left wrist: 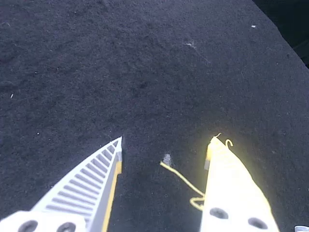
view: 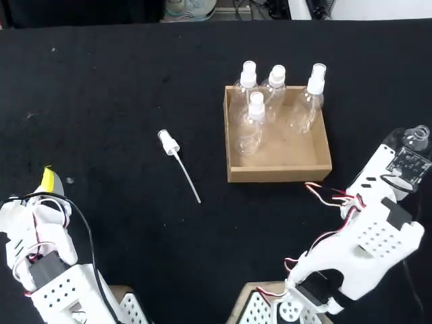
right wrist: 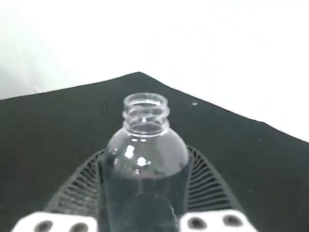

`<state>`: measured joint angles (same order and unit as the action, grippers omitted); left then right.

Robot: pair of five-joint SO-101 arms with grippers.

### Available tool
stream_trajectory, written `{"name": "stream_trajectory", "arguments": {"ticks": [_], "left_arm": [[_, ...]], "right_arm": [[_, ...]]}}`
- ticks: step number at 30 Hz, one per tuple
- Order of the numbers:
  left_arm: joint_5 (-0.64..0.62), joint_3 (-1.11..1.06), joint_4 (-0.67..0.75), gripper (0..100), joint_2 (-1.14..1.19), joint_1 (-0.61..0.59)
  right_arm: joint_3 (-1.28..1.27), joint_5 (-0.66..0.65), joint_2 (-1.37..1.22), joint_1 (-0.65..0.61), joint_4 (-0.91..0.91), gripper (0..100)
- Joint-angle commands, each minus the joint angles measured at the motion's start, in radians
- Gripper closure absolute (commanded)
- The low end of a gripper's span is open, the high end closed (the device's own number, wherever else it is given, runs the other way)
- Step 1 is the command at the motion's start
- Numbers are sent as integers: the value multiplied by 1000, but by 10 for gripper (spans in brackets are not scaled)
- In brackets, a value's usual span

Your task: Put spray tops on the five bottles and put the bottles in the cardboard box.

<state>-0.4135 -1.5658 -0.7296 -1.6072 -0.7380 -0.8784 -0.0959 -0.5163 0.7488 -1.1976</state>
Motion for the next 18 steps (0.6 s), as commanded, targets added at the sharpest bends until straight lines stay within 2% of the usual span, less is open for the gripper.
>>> {"name": "stream_trajectory", "arguments": {"ticks": [1,10,16,18], "left_arm": [[-8,53,15,730,-8,12],[-8,53,15,730,-8,12],[-8,53,15,730,-8,12],[-8,53,15,730,-8,12]], "right_arm": [[12,-14,12,6,-28,868],[8,-20,12,5,-20,861],[7,-15,12,0,-20,729],[7,-14,12,-2,-21,725]]}}
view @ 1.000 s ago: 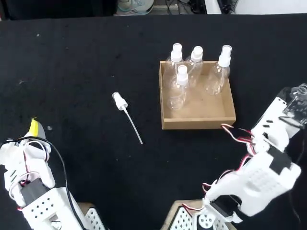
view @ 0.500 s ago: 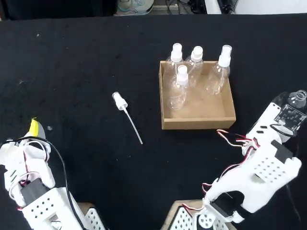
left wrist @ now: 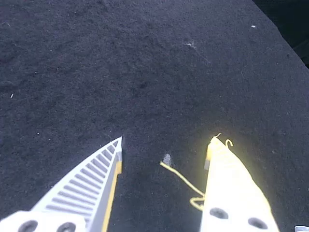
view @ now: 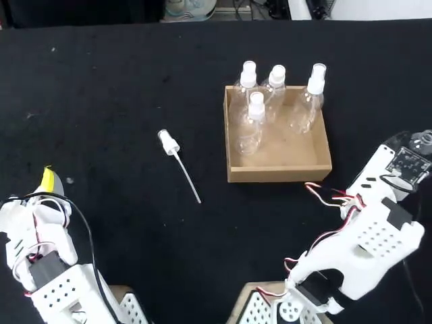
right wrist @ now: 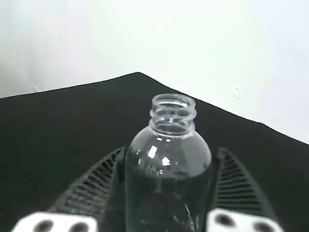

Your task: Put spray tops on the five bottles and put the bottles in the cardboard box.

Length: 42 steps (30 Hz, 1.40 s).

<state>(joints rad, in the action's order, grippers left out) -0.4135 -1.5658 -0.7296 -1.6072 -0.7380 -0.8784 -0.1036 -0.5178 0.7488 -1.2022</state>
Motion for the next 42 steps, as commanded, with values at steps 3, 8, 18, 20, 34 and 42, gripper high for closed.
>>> {"name": "stream_trajectory", "arguments": {"ticks": [3,8,18,20,34,42], "left_arm": [[-8,53,15,730,-8,12],[-8,53,15,730,-8,12],[-8,51,15,730,-8,12],[-8,51,15,730,-8,12],[-6,51,15,730,-8,12],[-6,51,15,730,-8,12]], "right_arm": [[7,-6,18,-5,-23,743],[-71,-6,140,-5,-14,745],[-21,-5,297,-14,313,744],[18,-5,297,-14,367,744],[47,-6,297,-12,410,955],[41,-5,374,49,419,988]]}}
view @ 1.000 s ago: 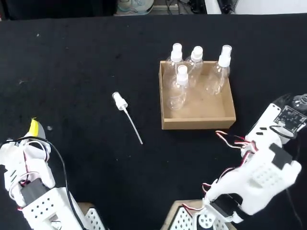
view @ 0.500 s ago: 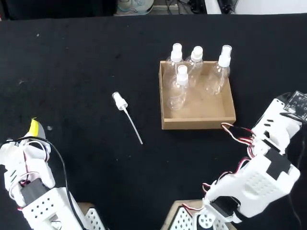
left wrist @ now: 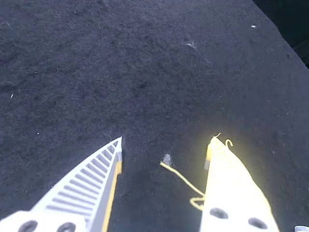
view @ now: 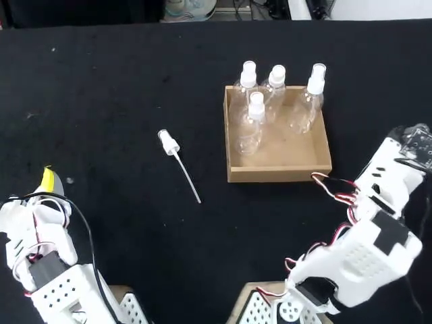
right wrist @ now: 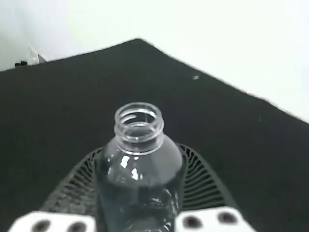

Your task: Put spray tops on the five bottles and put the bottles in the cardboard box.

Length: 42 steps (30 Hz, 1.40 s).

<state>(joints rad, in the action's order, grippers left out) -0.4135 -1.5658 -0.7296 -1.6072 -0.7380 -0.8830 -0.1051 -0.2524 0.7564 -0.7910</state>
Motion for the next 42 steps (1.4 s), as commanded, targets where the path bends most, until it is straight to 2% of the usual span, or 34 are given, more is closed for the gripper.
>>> {"name": "stream_trajectory", "arguments": {"ticks": [1,5,8,11,16,20,24,30,37,42], "left_arm": [[-6,51,15,730,-8,13],[-3,50,14,730,-8,62],[60,50,6,730,-6,131],[106,74,-58,730,-8,229],[201,142,-104,730,3,372],[273,189,-143,730,5,449],[319,245,-172,730,40,513],[342,398,-169,730,348,607],[331,657,-167,730,781,708],[212,829,-172,725,1014,765]], "right_arm": [[31,-3,140,51,17,988],[-24,-3,328,68,158,988],[-42,-3,512,72,396,988],[-30,-3,704,66,694,987],[-5,-12,997,15,1105,987],[4,-12,1199,-46,1358,987],[-12,-12,1382,-158,1565,987],[-74,-12,1592,-367,1718,987],[-243,-3,1761,-589,1735,987],[-354,83,1894,-647,1737,988]]}}
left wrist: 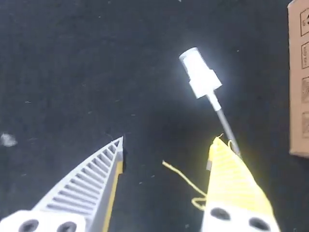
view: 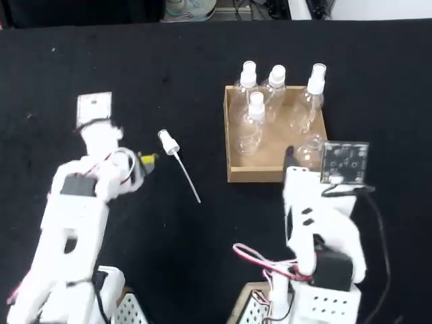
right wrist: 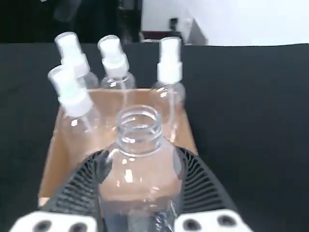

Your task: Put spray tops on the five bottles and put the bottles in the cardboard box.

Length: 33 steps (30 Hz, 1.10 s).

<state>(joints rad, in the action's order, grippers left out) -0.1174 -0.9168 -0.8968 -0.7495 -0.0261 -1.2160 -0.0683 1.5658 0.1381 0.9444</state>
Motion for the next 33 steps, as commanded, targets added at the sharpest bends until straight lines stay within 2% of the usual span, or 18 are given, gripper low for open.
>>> {"name": "stream_trajectory", "arguments": {"ticks": [1,8,12,22,33], "left_arm": [[-103,213,-8,725,201,68],[-272,369,-2,725,470,180],[-350,456,-2,725,611,214],[-353,684,-8,725,899,179],[-356,719,-5,749,968,153]], "right_arm": [[-33,52,107,-28,3,988],[-120,51,312,-31,60,987],[-139,51,329,-31,68,987],[-140,51,323,-32,71,987],[-160,51,328,-31,71,987]]}}
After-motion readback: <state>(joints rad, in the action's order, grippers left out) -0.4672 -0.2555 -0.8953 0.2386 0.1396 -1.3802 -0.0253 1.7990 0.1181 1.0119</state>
